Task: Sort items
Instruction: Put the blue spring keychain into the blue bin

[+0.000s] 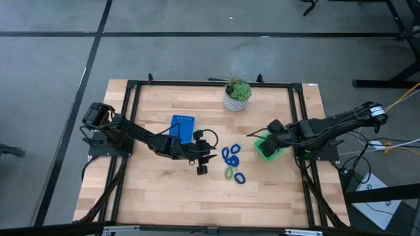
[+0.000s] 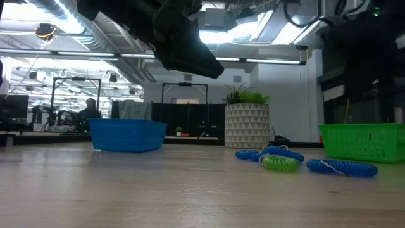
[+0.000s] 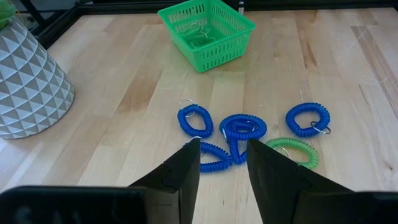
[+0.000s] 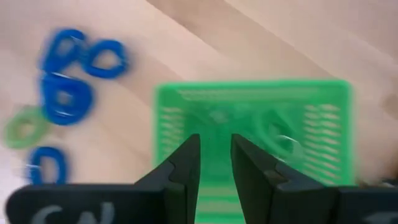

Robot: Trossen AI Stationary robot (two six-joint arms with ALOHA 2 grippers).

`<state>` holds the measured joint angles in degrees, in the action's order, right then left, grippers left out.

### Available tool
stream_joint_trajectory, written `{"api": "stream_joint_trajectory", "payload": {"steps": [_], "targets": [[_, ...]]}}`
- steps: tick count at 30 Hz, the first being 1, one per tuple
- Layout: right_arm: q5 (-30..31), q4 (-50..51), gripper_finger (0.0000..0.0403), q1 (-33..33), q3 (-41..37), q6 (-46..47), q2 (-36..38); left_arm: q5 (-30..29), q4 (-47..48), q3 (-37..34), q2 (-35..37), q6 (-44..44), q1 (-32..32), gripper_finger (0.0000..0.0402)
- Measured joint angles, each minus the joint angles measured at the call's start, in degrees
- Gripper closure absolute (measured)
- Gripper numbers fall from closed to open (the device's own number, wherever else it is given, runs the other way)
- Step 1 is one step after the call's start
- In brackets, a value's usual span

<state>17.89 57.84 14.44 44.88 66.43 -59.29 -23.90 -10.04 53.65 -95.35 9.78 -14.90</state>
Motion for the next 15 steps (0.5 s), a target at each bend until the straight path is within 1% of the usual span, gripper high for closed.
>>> {"api": "stream_joint_trajectory", "payload": {"steps": [4,7,11,15], "targets": [[0.1,-9.1,0.0313,0.0,0.0,-3.8,0.0,-0.6,-1.0,0.0,-0.3,0.2,0.0,0.0279],[0.1,-17.0,0.0313,0.0,0.0,-8.0,-0.2,0.0,-2.9,0.0,-1.4,0.1,0.0,0.0277],[0.1,-26.1,0.0313,0.0,0.0,-14.5,-0.5,2.2,-3.7,0.0,-2.9,-5.7,0.3,0.0278],[0.1,-32.0,0.0313,0.0,0.0,-19.6,-0.5,5.9,-3.9,0.0,-3.2,-9.9,1.9,0.0283]]}}
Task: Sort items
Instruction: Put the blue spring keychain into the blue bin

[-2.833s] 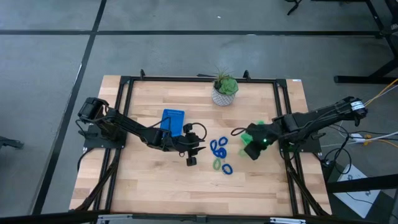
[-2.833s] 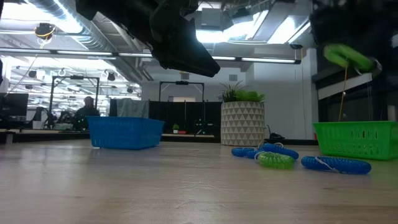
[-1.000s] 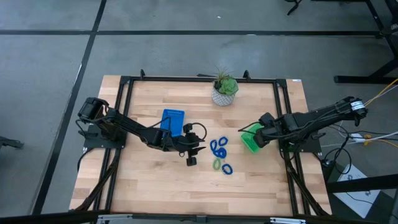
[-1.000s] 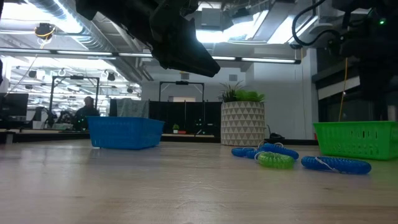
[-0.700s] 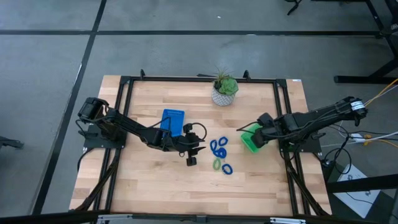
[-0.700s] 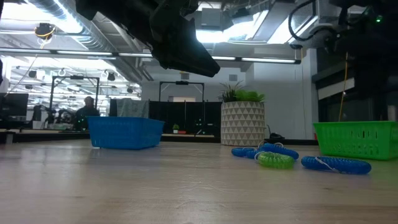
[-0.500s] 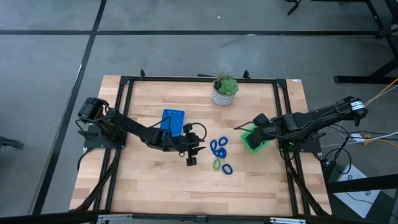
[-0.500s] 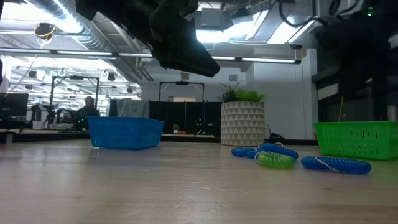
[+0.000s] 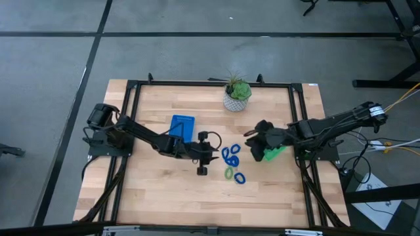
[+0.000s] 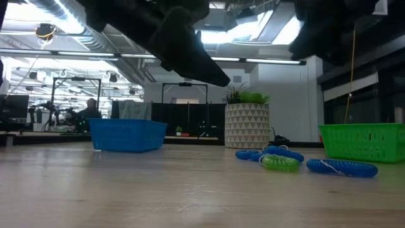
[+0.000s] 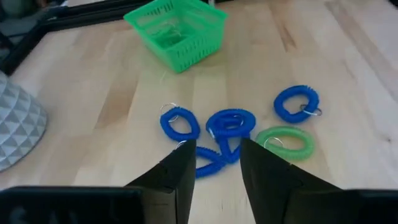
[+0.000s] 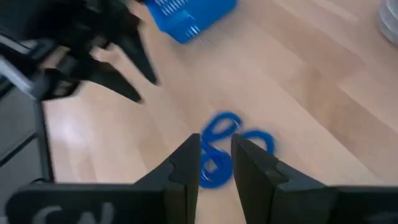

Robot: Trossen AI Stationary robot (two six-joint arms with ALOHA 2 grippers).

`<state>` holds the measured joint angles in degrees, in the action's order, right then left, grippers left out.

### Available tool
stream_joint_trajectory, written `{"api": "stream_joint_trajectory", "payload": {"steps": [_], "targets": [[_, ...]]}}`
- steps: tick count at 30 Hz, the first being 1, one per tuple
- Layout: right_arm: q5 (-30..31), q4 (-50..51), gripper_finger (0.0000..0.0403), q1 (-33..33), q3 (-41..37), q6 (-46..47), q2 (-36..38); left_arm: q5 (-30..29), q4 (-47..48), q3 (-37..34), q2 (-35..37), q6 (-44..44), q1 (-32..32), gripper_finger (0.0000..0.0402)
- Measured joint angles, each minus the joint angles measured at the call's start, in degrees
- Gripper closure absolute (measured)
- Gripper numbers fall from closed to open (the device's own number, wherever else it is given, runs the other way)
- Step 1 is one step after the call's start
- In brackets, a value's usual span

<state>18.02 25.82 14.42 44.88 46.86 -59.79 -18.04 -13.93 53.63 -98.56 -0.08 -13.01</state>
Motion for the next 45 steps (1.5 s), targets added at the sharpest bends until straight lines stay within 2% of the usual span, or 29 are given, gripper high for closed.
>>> {"api": "stream_joint_trajectory", "payload": {"steps": [6,8,18,31,34,40,45], "targets": [[0.5,-4.8,0.0313,0.0,0.0,-4.3,0.0,15.0,3.8,1.9,0.0,0.8,4.3,0.0293],[0.5,-5.9,0.0313,0.0,0.0,-5.5,0.0,17.1,6.0,3.3,-0.7,0.3,5.3,0.0296],[0.5,-6.9,0.0313,0.0,0.0,-6.9,0.0,19.6,16.2,10.1,-4.6,-11.9,6.8,0.0304],[0.5,-7.3,0.0313,0.0,0.0,-9.7,0.0,19.2,28.3,23.0,-18.2,-21.2,7.6,0.0304],[0.4,-7.0,0.0313,0.0,0.0,-10.0,0.0,18.5,29.9,25.0,-20.7,-23.4,7.9,0.0304],[0.4,-6.6,0.0313,0.0,0.0,-10.0,0.0,12.7,27.6,26.5,-23.4,-28.4,7.8,0.0304],[0.4,-6.6,0.0313,0.0,0.0,-10.0,0.0,15.6,28.0,26.4,-23.4,-29.2,8.7,0.0304]]}}
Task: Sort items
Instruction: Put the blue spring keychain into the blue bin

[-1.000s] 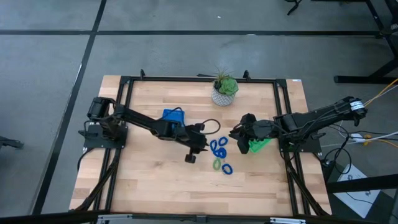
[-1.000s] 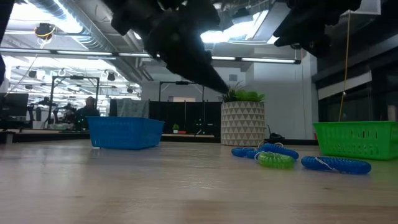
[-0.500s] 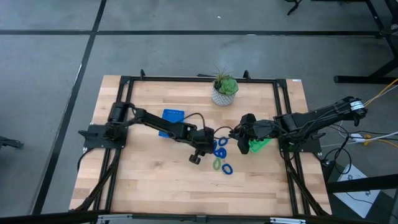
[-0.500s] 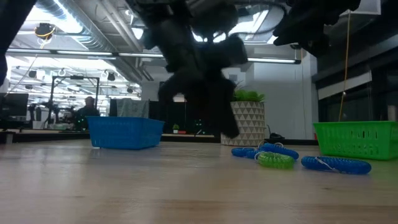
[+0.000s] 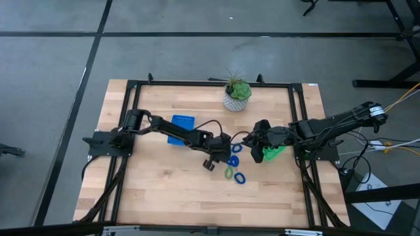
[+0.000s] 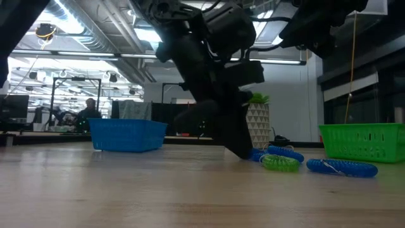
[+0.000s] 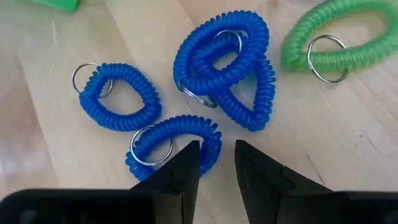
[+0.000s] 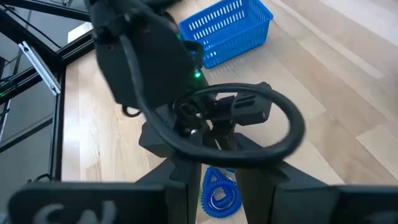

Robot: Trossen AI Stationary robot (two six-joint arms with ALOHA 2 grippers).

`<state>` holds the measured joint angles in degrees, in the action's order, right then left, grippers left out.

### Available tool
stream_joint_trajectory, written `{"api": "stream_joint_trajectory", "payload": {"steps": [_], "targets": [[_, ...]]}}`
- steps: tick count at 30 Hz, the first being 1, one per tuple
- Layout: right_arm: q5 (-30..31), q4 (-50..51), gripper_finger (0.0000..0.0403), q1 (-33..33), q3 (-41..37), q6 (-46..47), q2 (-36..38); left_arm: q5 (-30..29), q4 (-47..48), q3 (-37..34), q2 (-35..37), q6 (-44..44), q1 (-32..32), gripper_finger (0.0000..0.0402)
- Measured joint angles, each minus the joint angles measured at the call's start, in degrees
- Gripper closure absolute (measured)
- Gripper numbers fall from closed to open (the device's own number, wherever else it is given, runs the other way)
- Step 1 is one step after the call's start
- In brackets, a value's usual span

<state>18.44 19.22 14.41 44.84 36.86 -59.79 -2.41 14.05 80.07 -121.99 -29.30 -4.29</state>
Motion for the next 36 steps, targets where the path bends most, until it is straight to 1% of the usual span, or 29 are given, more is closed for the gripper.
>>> {"api": "stream_joint_trajectory", "payload": {"steps": [6,10,14,16,22,23,27,32,36], "targets": [[0.0,-0.1,0.0313,0.0,0.0,0.2,0.0,7.3,0.4,0.1,-0.6,1.2,2.0,0.0304],[0.0,-0.1,0.0313,0.0,0.0,0.2,0.0,8.7,0.5,0.0,-1.5,3.4,3.0,0.0304],[0.0,-0.1,0.0313,0.0,0.0,0.2,0.0,8.7,0.0,0.0,-1.5,4.7,3.0,0.0306],[0.0,-0.1,0.0313,0.0,0.0,0.2,0.0,8.6,-0.4,-0.1,-1.5,5.9,3.0,0.0315],[0.0,-0.1,0.0313,0.0,0.0,0.6,0.0,7.9,-0.5,-0.1,-0.9,10.1,2.0,0.0379],[0.0,-0.1,0.0313,0.0,0.0,0.8,0.0,7.7,-0.5,-0.1,-0.9,10.8,1.8,0.0384],[0.0,-0.1,0.0313,0.0,-0.1,3.1,0.0,6.6,0.3,-0.2,-0.1,12.3,1.1,0.0383],[-1.1,0.3,0.0313,0.2,-0.1,4.7,0.0,5.1,5.4,-0.5,2.1,12.2,0.4,0.0385],[-2.1,0.4,0.0313,0.9,-0.1,4.6,0.0,5.0,8.7,-0.5,4.2,12.2,0.7,0.0389]]}}
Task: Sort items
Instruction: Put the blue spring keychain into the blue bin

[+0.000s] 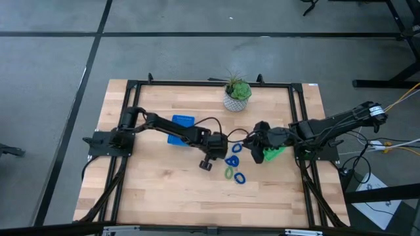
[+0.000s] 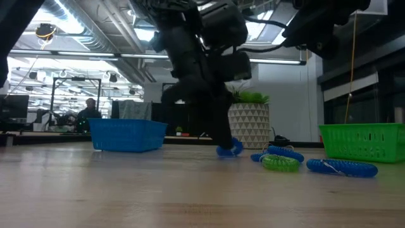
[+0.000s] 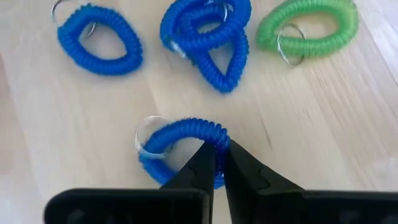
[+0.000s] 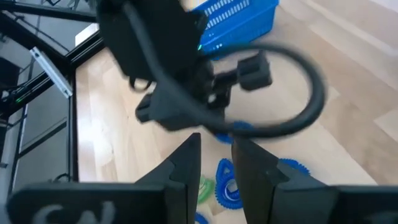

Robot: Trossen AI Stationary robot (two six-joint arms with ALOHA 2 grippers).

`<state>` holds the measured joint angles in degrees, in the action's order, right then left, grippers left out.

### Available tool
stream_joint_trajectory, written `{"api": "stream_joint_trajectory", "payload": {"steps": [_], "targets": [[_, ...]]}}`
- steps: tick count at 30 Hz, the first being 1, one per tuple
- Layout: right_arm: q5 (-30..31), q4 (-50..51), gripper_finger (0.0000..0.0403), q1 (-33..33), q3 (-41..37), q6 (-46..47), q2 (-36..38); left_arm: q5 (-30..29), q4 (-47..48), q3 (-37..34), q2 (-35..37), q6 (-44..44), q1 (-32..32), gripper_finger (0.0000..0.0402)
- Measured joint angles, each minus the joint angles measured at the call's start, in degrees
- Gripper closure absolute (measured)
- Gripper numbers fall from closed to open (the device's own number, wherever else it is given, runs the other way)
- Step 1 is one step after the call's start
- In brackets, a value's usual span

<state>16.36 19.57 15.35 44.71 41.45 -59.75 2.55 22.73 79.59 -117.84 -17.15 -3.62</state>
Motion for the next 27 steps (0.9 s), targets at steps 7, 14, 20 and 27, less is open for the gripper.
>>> {"api": "stream_joint_trajectory", "payload": {"steps": [7,14,20,27], "targets": [[-2.4,0.3,0.0313,1.6,0.0,-0.1,0.0,2.8,3.1,0.0,3.0,-0.6,0.4,0.0389],[-2.5,2.6,0.0313,3.2,0.0,-0.1,0.0,2.7,-2.6,-4.6,9.3,1.6,0.3,0.0389],[-2.4,2.6,0.0313,3.5,0.0,0.0,-0.2,2.1,-9.5,-10.3,16.3,3.9,0.3,0.0389],[0.6,2.5,0.0313,3.5,-0.1,0.1,-2.8,-2.7,-14.8,-18.1,25.9,6.7,0.3,0.0389]]}}
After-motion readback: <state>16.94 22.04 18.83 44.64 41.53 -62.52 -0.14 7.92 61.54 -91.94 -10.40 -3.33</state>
